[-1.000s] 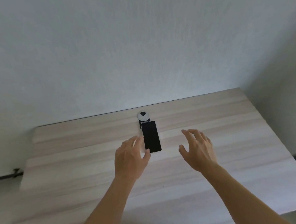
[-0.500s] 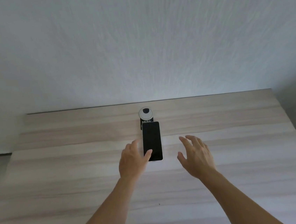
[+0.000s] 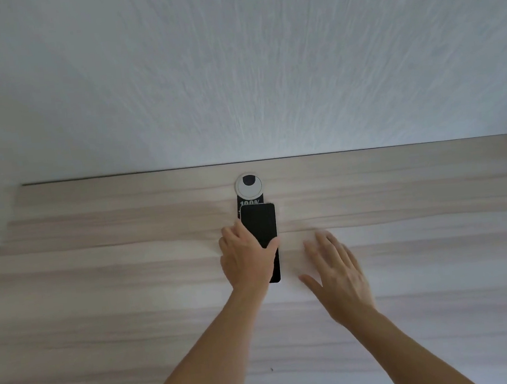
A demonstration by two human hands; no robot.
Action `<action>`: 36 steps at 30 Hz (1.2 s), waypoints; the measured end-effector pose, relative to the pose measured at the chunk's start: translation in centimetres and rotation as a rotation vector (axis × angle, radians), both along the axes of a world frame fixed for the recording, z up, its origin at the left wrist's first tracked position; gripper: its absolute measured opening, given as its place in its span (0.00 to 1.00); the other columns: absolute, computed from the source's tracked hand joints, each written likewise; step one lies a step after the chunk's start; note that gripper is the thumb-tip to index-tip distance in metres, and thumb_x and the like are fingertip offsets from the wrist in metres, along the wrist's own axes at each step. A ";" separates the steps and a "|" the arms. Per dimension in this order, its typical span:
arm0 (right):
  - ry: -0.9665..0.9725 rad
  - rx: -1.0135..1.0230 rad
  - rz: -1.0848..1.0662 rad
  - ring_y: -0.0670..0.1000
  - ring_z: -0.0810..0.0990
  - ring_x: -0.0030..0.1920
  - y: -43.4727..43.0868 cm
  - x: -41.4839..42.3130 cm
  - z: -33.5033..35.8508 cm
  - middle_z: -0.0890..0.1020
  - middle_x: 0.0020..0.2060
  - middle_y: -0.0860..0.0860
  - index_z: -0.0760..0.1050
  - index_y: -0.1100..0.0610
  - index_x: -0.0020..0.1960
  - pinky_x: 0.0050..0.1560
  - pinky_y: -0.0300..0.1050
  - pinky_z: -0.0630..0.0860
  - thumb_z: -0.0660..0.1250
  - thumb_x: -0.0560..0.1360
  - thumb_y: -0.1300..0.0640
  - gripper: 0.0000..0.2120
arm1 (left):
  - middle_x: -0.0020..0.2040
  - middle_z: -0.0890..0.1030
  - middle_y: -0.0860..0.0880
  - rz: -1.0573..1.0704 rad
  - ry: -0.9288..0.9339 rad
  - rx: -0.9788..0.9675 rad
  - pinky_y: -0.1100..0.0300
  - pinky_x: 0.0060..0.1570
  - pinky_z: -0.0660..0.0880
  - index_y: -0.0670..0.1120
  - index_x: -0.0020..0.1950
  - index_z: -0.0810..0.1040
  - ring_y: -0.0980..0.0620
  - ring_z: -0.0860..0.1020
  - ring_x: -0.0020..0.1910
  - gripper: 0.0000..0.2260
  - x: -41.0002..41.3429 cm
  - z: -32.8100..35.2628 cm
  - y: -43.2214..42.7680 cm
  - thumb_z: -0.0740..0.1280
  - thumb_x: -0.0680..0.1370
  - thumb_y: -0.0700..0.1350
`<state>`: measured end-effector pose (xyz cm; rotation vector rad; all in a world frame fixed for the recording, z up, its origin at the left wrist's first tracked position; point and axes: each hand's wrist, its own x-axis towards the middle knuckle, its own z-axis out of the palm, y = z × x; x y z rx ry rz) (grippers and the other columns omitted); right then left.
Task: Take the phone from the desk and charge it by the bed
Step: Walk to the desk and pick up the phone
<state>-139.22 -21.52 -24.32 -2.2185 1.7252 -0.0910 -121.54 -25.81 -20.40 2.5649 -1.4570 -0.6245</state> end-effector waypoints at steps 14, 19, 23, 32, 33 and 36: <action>0.011 0.015 0.005 0.54 0.60 0.77 0.2 -0.3 -0.7 0.64 0.76 0.54 0.64 0.51 0.75 0.75 0.50 0.54 0.54 0.78 0.39 0.29 | 0.66 0.74 0.43 0.131 0.374 -0.027 0.47 0.57 0.75 0.44 0.72 0.63 0.41 0.75 0.62 0.32 -0.5 -0.1 -1.9 0.75 0.74 0.48; -0.020 0.112 0.021 0.52 0.52 0.79 -0.5 -0.2 1.0 0.57 0.79 0.51 0.57 0.49 0.77 0.78 0.51 0.54 0.62 0.78 0.42 0.32 | 0.55 0.79 0.46 0.139 0.494 -0.104 0.47 0.51 0.76 0.46 0.64 0.66 0.41 0.78 0.53 0.20 -0.1 1.0 -0.9 0.71 0.77 0.45; -0.088 0.255 0.004 0.52 0.49 0.79 -1.0 -0.8 4.4 0.54 0.80 0.51 0.52 0.49 0.79 0.78 0.51 0.52 0.58 0.79 0.40 0.32 | 0.49 0.82 0.50 0.148 0.628 -0.150 0.52 0.49 0.78 0.50 0.61 0.68 0.48 0.81 0.49 0.16 0.0 2.6 1.1 0.71 0.77 0.46; -0.665 0.344 -0.350 0.43 0.81 0.47 3.9 -0.2 13.5 0.81 0.52 0.48 0.73 0.50 0.66 0.44 0.39 0.79 0.61 0.79 0.43 0.19 | 0.50 0.84 0.49 0.335 1.089 -0.208 0.45 0.50 0.81 0.54 0.60 0.70 0.45 0.83 0.50 0.14 -1.8 11.0 6.9 0.71 0.78 0.45; -0.702 0.356 -0.360 0.43 0.82 0.42 4.6 0.0 14.2 0.81 0.48 0.48 0.76 0.50 0.62 0.40 0.39 0.79 0.60 0.79 0.43 0.16 | 0.50 0.84 0.49 0.343 1.122 -0.207 0.43 0.50 0.82 0.56 0.58 0.71 0.45 0.83 0.49 0.14 -1.9 11.9 7.5 0.72 0.78 0.46; -0.789 0.361 -0.360 0.45 0.81 0.34 7.0 0.9 16.0 0.82 0.40 0.49 0.77 0.52 0.51 0.32 0.38 0.76 0.59 0.80 0.45 0.13 | 0.50 0.85 0.50 0.336 1.170 -0.211 0.41 0.50 0.82 0.59 0.55 0.72 0.45 0.84 0.49 0.13 -2.1 13.9 9.5 0.73 0.77 0.46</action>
